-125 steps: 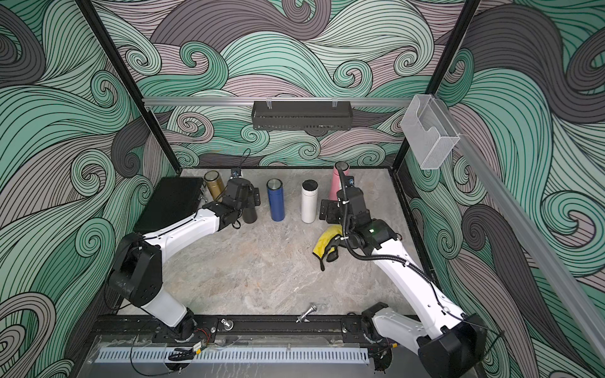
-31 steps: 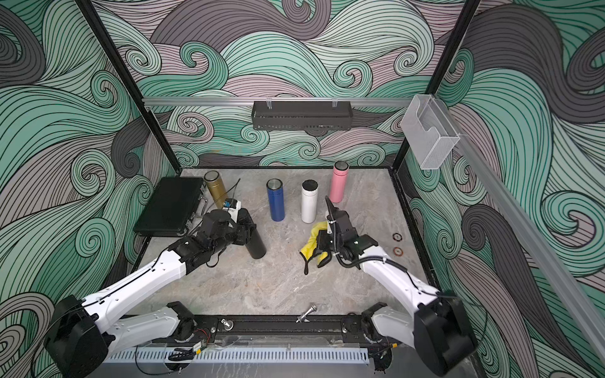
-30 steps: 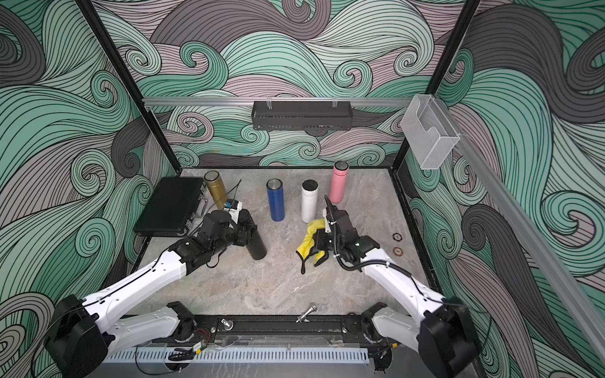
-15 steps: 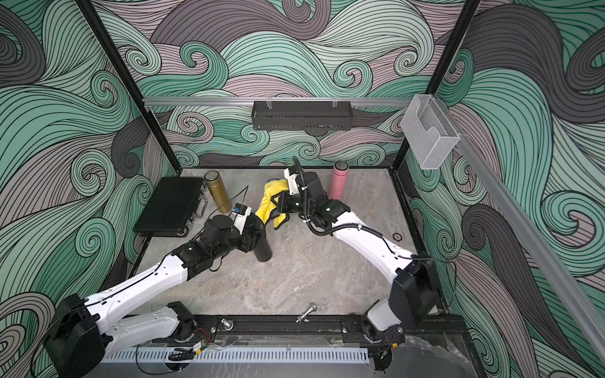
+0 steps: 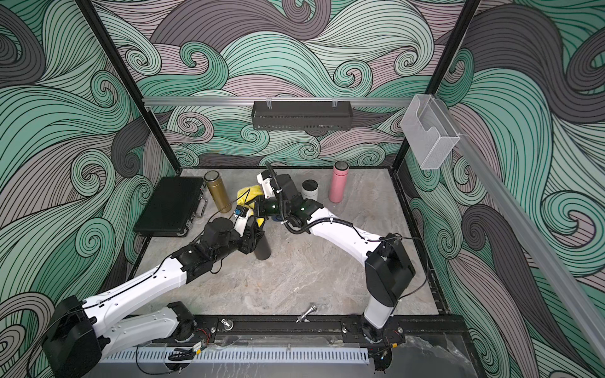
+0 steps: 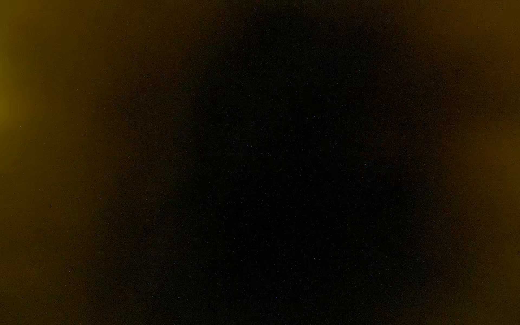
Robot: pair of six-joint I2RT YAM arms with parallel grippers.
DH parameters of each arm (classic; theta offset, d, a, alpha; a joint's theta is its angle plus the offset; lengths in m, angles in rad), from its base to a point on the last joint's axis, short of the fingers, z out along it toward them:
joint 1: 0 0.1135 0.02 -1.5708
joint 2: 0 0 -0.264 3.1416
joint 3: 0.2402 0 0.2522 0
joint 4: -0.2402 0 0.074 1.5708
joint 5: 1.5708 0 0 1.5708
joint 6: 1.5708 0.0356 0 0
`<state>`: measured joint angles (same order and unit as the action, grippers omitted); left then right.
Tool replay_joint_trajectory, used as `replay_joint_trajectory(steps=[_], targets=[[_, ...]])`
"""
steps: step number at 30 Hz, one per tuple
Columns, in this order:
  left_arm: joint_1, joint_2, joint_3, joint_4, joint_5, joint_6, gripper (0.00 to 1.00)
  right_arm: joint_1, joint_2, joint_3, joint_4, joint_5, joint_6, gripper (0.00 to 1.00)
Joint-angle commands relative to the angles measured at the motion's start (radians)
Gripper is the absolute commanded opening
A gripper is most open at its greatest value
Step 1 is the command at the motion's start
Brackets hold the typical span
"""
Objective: Wipe the surface of the thermos
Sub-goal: Wipe the dirt from the surface of the thermos.
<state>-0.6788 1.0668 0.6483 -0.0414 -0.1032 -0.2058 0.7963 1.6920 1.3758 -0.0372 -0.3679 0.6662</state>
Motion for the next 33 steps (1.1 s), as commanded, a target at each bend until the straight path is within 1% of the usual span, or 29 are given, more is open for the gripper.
replay_joint_trajectory(steps=[1, 6, 9, 12, 16, 23, 29, 33], targets=[[-0.001, -0.017, 0.023, 0.093, -0.103, 0.003, 0.0, 0.02, -0.074, -0.052, 0.04, -0.072, 0.052, 0.0], [-0.001, 0.006, 0.017, 0.123, -0.138, -0.001, 0.0, 0.029, -0.168, -0.139, 0.016, -0.092, 0.046, 0.0], [-0.001, 0.021, 0.019, 0.137, -0.122, 0.005, 0.0, 0.032, -0.216, -0.195, -0.009, -0.068, 0.026, 0.0], [-0.001, 0.024, 0.01, 0.163, -0.081, 0.009, 0.0, 0.028, -0.224, -0.205, -0.034, -0.022, -0.009, 0.0], [-0.002, 0.027, 0.007, 0.167, -0.016, 0.018, 0.0, 0.019, -0.166, -0.141, -0.039, -0.022, -0.051, 0.0], [-0.003, 0.015, -0.007, 0.161, 0.032, 0.014, 0.0, -0.024, -0.03, -0.002, -0.048, -0.031, -0.098, 0.0], [-0.004, 0.03, -0.012, 0.175, 0.024, 0.006, 0.0, -0.025, 0.056, 0.067, -0.026, -0.068, -0.098, 0.0], [-0.004, 0.045, 0.0, 0.165, -0.016, -0.001, 0.0, -0.006, 0.058, 0.056, -0.015, -0.084, -0.095, 0.0]])
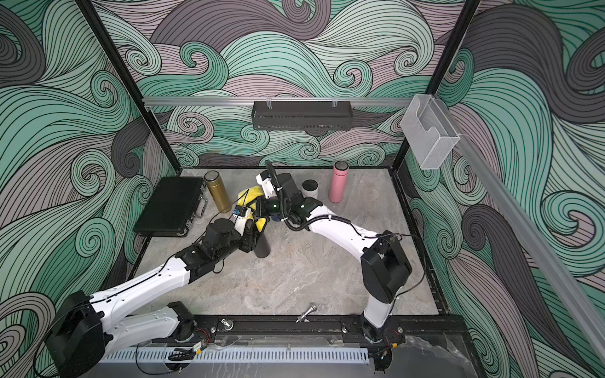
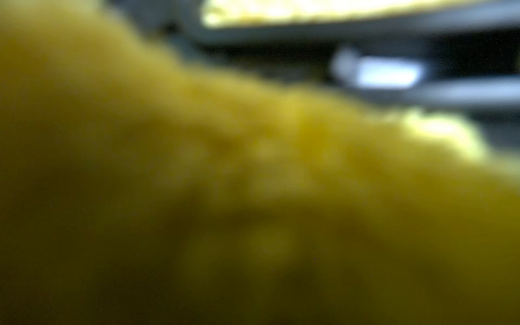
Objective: Wipe the surface of the thermos
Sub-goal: Wipe the dirt from the surface of the thermos.
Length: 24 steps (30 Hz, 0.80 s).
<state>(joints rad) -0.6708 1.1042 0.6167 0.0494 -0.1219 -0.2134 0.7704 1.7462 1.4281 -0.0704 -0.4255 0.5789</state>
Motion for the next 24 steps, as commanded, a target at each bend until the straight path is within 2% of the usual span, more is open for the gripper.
replay_joint_trajectory(steps=[1, 7, 14, 18, 21, 24], targets=[[-0.012, 0.011, 0.035, 0.07, -0.008, 0.006, 0.0, 0.025, 0.0, -0.002, 0.017, -0.032, -0.012, 0.0], [-0.012, 0.032, 0.066, 0.028, -0.111, -0.006, 0.0, 0.067, -0.118, -0.146, 0.043, -0.04, -0.02, 0.0], [-0.012, 0.044, 0.072, 0.013, -0.148, -0.008, 0.0, 0.096, -0.285, -0.321, 0.037, -0.041, -0.028, 0.0], [-0.012, 0.025, 0.075, 0.0, -0.154, -0.019, 0.0, 0.096, -0.397, -0.403, -0.003, 0.017, -0.032, 0.0], [-0.012, -0.007, 0.114, -0.068, -0.172, -0.078, 0.0, 0.096, -0.482, -0.452, -0.049, 0.1, -0.043, 0.0], [-0.012, -0.024, 0.22, -0.23, -0.213, -0.203, 0.0, 0.098, -0.541, -0.52, -0.038, 0.17, -0.051, 0.0]])
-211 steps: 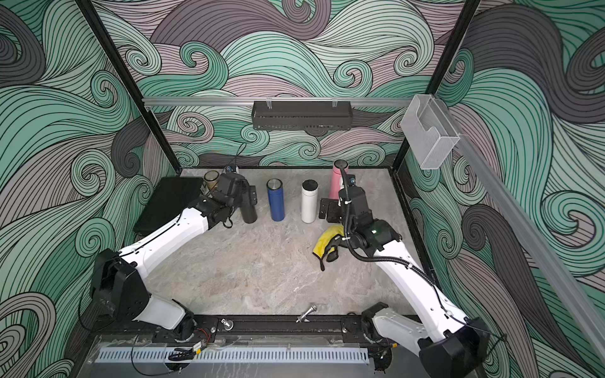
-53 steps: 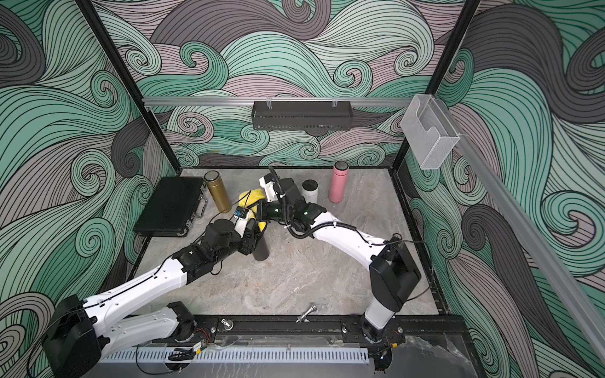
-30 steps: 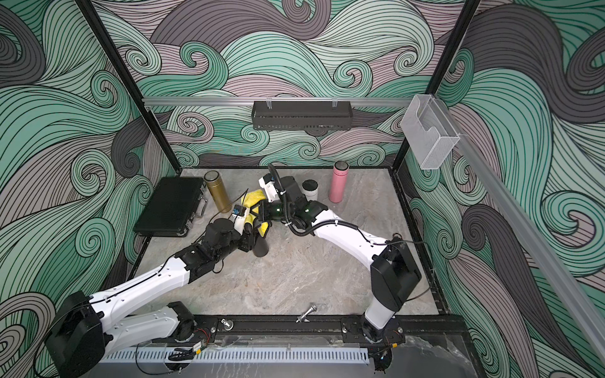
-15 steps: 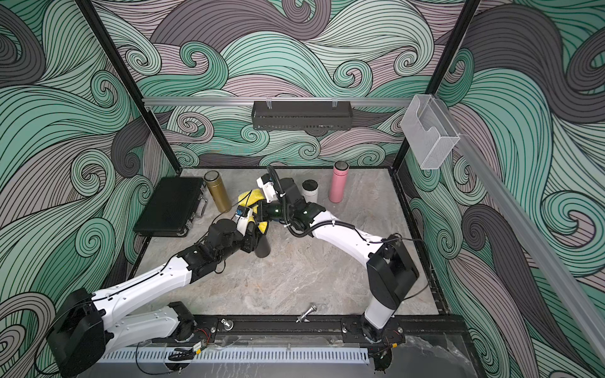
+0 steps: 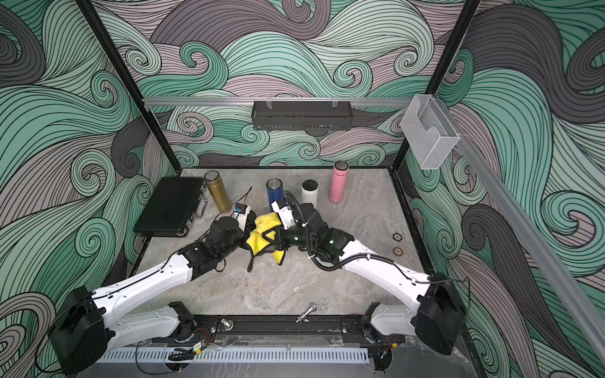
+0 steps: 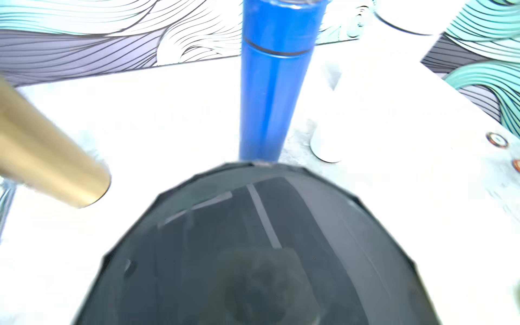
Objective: Wipe the surface of the thermos
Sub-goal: Wipe the dirt from the surface of the thermos.
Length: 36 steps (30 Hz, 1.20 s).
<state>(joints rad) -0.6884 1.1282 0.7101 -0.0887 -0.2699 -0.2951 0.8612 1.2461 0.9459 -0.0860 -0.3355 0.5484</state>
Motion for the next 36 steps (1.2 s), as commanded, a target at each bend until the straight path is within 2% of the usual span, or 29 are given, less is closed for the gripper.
replay_joint_trajectory(steps=[1, 3, 6, 9, 13, 18, 22, 27, 31, 33, 36], targets=[[0.006, -0.046, 0.175, -0.167, -0.077, -0.175, 0.0, 0.013, -0.052, -0.06, -0.005, 0.085, -0.031, 0.0], [0.004, -0.053, 0.252, -0.259, -0.065, -0.244, 0.0, 0.036, -0.054, -0.081, 0.005, 0.117, -0.061, 0.0], [0.004, -0.09, 0.296, -0.292, 0.016, -0.306, 0.0, 0.1, -0.019, -0.057, 0.005, 0.173, -0.13, 0.0], [0.004, -0.126, 0.305, -0.277, 0.095, -0.311, 0.0, 0.14, 0.024, -0.005, 0.03, 0.215, -0.171, 0.0], [0.003, -0.165, 0.29, -0.273, 0.101, -0.32, 0.0, 0.151, 0.059, 0.048, 0.122, 0.257, -0.183, 0.0], [0.003, -0.178, 0.273, -0.258, 0.125, -0.332, 0.0, 0.159, 0.128, 0.148, 0.122, 0.314, -0.227, 0.0], [0.003, -0.191, 0.262, -0.268, 0.091, -0.29, 0.0, 0.16, 0.138, 0.148, 0.109, 0.348, -0.223, 0.0], [0.003, -0.228, 0.208, -0.216, 0.086, -0.18, 0.0, 0.146, 0.028, 0.123, 0.0, 0.465, -0.168, 0.0], [0.003, -0.228, 0.191, -0.184, 0.132, -0.129, 0.0, 0.122, -0.01, 0.158, -0.052, 0.471, -0.162, 0.0], [0.003, -0.237, 0.164, -0.126, 0.22, -0.088, 0.0, 0.098, -0.01, 0.175, -0.038, 0.446, -0.167, 0.0], [0.003, -0.228, 0.161, -0.112, 0.219, -0.092, 0.0, 0.068, 0.021, 0.242, -0.058, 0.398, -0.189, 0.0]])
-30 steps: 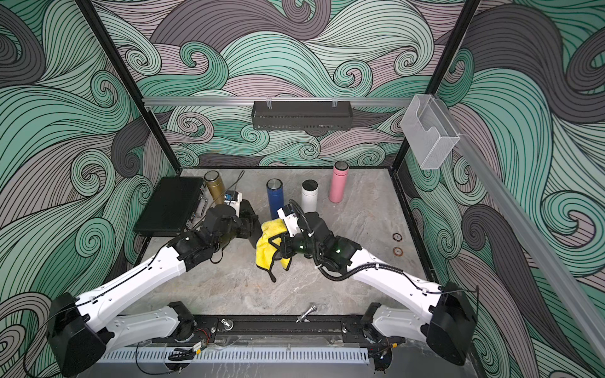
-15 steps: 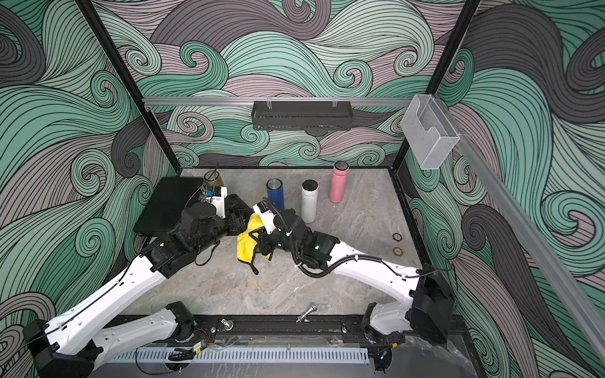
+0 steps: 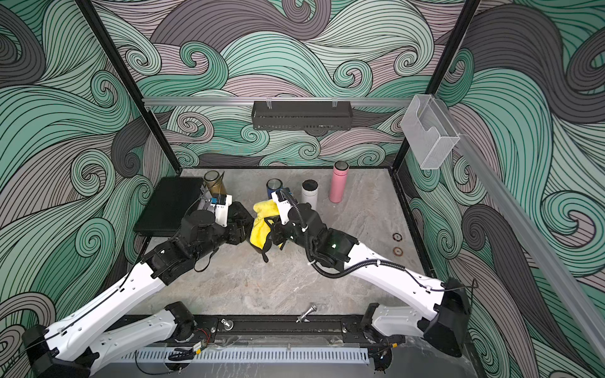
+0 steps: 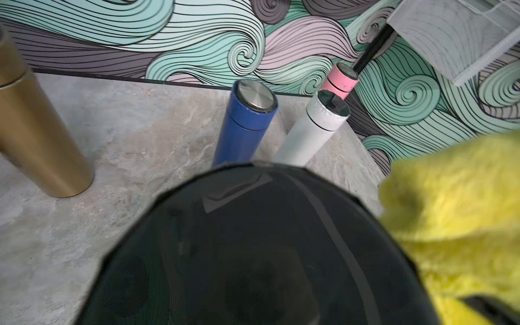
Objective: Wipe the surface of the thermos
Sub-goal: Wipe the dirt from the surface of the thermos.
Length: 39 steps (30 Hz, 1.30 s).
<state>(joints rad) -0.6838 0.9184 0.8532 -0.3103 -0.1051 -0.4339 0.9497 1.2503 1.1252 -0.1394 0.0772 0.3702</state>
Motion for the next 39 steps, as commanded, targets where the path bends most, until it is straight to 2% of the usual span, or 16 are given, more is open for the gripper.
replay_joint_trajectory(steps=[1, 9, 14, 20, 26, 31, 35, 39], targets=[[-0.002, -0.014, 0.017, 0.11, 0.044, 0.049, 0.0, -0.026, 0.033, 0.082, -0.019, -0.038, -0.012, 0.0], [-0.002, -0.045, 0.008, 0.185, -0.018, -0.044, 0.0, -0.018, 0.117, -0.027, 0.116, -0.16, 0.158, 0.0], [0.0, -0.075, 0.04, 0.163, -0.037, -0.063, 0.0, 0.013, 0.12, -0.128, 0.112, -0.127, 0.193, 0.0], [0.0, -0.047, 0.138, 0.057, -0.102, -0.118, 0.0, 0.04, 0.081, -0.162, 0.054, -0.079, 0.174, 0.0], [0.0, 0.024, 0.207, -0.024, -0.128, -0.235, 0.0, 0.087, 0.111, -0.022, 0.1, -0.114, 0.084, 0.0], [0.0, 0.027, 0.208, -0.01, -0.099, -0.243, 0.0, 0.103, 0.168, 0.048, 0.136, -0.157, 0.059, 0.0], [0.0, 0.022, 0.211, -0.015, -0.094, -0.235, 0.0, 0.103, 0.203, 0.029, 0.124, -0.149, 0.074, 0.0], [0.0, 0.017, 0.217, -0.017, -0.104, -0.233, 0.0, 0.101, 0.19, -0.065, 0.138, -0.123, 0.103, 0.0]])
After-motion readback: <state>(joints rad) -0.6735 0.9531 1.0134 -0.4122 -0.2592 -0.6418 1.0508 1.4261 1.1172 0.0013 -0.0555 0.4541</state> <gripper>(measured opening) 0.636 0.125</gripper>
